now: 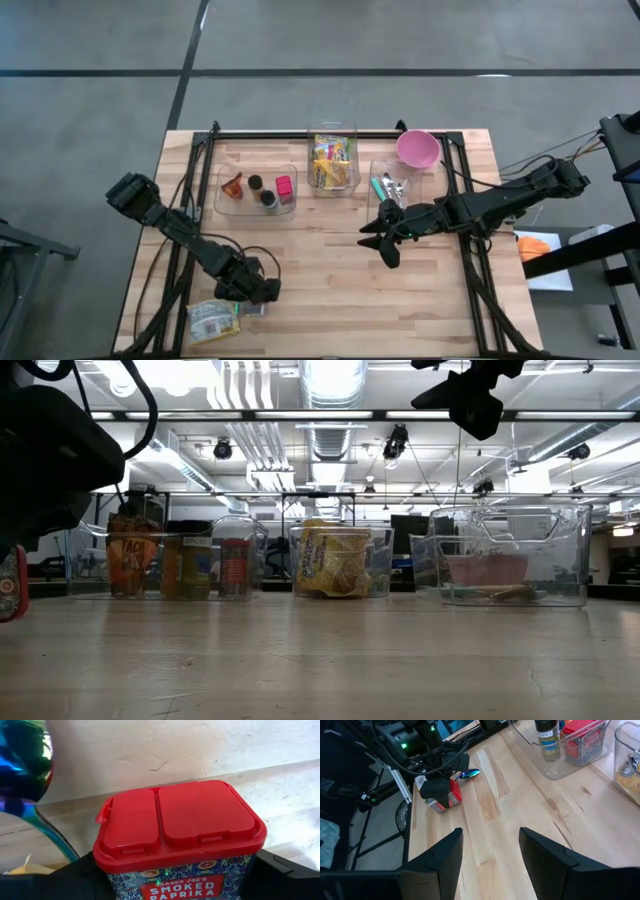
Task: Pick & Place Food Item
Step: Put the red seasoning can into the left transparent bin
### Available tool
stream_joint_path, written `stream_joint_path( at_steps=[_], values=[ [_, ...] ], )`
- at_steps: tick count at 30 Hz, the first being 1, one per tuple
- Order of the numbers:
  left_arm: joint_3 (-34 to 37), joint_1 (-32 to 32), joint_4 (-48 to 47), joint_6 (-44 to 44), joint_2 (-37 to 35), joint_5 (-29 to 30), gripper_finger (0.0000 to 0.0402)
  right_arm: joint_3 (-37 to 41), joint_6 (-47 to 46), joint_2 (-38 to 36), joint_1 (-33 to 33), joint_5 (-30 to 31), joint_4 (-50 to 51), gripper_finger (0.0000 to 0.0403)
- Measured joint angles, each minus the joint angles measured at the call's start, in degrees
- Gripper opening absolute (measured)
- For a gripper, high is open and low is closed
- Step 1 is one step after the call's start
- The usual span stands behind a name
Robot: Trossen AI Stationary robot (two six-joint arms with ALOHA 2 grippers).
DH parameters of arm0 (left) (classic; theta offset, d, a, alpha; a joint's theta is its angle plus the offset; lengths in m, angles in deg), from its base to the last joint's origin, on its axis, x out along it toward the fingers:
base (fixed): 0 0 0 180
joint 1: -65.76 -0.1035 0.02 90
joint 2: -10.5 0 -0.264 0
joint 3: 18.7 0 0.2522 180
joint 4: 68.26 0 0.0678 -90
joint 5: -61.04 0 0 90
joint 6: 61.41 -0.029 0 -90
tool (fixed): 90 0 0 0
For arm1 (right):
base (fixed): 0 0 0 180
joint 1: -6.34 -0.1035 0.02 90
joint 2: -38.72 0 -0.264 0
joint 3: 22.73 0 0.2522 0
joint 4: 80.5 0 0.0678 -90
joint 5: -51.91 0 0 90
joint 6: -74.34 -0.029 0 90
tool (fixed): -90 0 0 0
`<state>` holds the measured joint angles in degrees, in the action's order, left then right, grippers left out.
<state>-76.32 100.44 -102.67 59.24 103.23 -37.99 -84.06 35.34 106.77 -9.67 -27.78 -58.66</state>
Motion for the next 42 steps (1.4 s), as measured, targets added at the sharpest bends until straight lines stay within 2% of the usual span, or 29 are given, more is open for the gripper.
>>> stream_joint_path(
  at_steps=[5,11,14,18,21,24,27,30,32,36,39,42],
  values=[
    [0.00,0.00,-0.12,-0.94,0.00,0.03,0.0299,0.00,-0.07,0.00,0.00,0.00,-0.01,0.0190],
    [0.00,-0.07,1.22,-7.18,-0.66,1.60,0.0299,0.00,-4.32,0.00,0.00,0.27,-0.01,0.0190],
    [-1.04,-0.22,1.46,-13.45,-2.06,9.05,0.0299,0.00,-9.54,-0.01,0.01,1.65,-0.05,0.0190],
    [-3.22,-0.54,4.25,-23.07,-5.88,17.80,0.0299,0.00,-12.14,-0.01,-0.65,1.70,-1.69,0.0190],
    [-4.76,-1.89,2.31,-24.91,-8.60,24.15,0.0299,0.00,-15.90,-0.01,-1.10,1.98,-5.58,0.0190],
    [-5.69,-5.06,-0.38,-24.88,-11.13,31.74,0.0299,-0.30,-19.17,0.22,-2.55,6.71,-8.92,0.0190],
    [-5.73,-9.66,-0.34,-28.21,-13.08,36.89,0.0299,-2.14,-21.44,0.28,-4.33,14.15,-5.65,0.0190],
    [-5.71,-15.99,0.41,-34.36,-13.18,37.56,0.0299,-5.67,-24.05,0.60,-5.49,21.52,2.23,0.0189],
    [-5.70,-20.12,2.79,-38.12,-13.08,36.28,0.0299,-9.34,-24.49,1.72,-5.68,24.16,8.24,0.0189],
    [-5.83,-26.19,9.73,-46.87,-12.92,31.22,0.0299,-18.87,-25.60,6.26,-5.77,24.35,21.69,0.0189],
    [-8.06,-27.88,11.16,-50.96,-12.94,31.04,0.0299,-25.81,-27.13,11.14,-5.76,24.34,30.44,0.0189],
    [-11.07,-28.13,11.02,-55.47,-12.96,30.79,0.0299,-31.01,-27.80,15.68,-5.65,24.42,34.09,0.0189]
  ],
)
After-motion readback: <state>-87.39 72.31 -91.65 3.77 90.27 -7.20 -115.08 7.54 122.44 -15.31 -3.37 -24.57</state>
